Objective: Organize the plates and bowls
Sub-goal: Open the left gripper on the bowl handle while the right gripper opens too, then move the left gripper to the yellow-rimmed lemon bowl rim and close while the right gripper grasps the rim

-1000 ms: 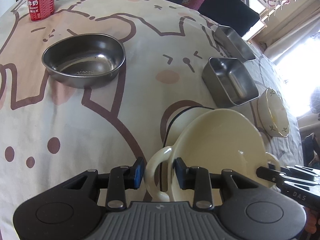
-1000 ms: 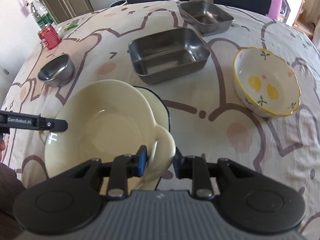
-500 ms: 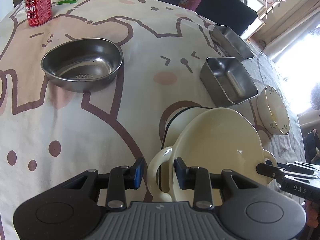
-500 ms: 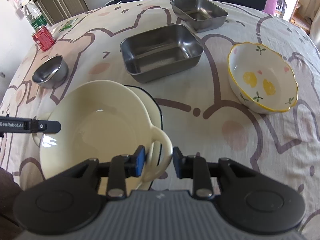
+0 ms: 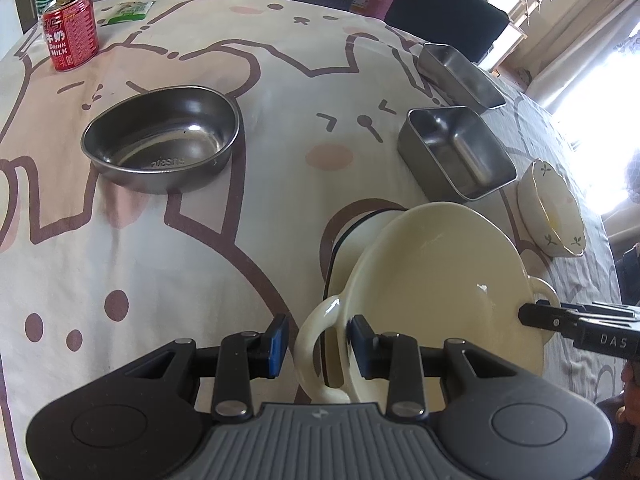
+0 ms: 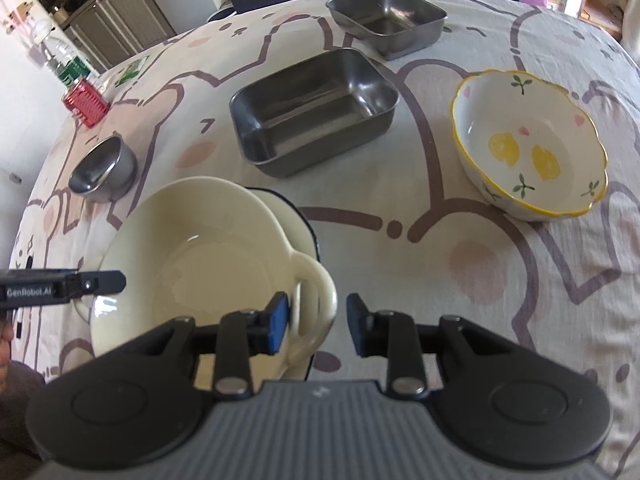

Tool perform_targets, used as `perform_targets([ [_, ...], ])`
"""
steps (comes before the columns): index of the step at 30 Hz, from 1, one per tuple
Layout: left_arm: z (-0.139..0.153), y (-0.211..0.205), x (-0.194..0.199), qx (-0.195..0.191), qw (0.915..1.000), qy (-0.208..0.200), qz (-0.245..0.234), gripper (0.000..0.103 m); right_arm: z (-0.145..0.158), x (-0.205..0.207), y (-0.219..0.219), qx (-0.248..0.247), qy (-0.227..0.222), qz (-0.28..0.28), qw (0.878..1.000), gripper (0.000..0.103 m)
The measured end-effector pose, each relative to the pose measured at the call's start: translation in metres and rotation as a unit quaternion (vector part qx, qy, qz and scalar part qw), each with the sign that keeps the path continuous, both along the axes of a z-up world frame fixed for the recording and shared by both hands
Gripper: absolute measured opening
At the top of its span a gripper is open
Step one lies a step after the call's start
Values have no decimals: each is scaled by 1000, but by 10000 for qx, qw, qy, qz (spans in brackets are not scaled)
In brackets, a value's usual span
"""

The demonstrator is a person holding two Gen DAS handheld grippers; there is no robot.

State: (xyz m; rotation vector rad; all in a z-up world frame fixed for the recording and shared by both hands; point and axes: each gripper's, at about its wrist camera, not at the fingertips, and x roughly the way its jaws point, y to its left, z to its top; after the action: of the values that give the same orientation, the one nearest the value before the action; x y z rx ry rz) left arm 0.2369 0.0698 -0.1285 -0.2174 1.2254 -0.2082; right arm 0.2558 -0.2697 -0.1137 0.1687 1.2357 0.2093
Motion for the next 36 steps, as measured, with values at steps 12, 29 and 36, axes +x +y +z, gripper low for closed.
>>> perform_targets([
  [12, 5, -9, -3, 379, 9990, -164, -166, 40, -5, -2, -3, -17, -34, -53, 10000, 57],
  [29, 39, -23, -20, 564, 9950, -824, -98, 103, 22, -19, -9, 244, -679, 14, 9974, 103],
  [36, 71, -67, -18, 479, 9849, -1654, -146, 103, 46, -23, -52, 283, -1392, -705, 9873, 103],
])
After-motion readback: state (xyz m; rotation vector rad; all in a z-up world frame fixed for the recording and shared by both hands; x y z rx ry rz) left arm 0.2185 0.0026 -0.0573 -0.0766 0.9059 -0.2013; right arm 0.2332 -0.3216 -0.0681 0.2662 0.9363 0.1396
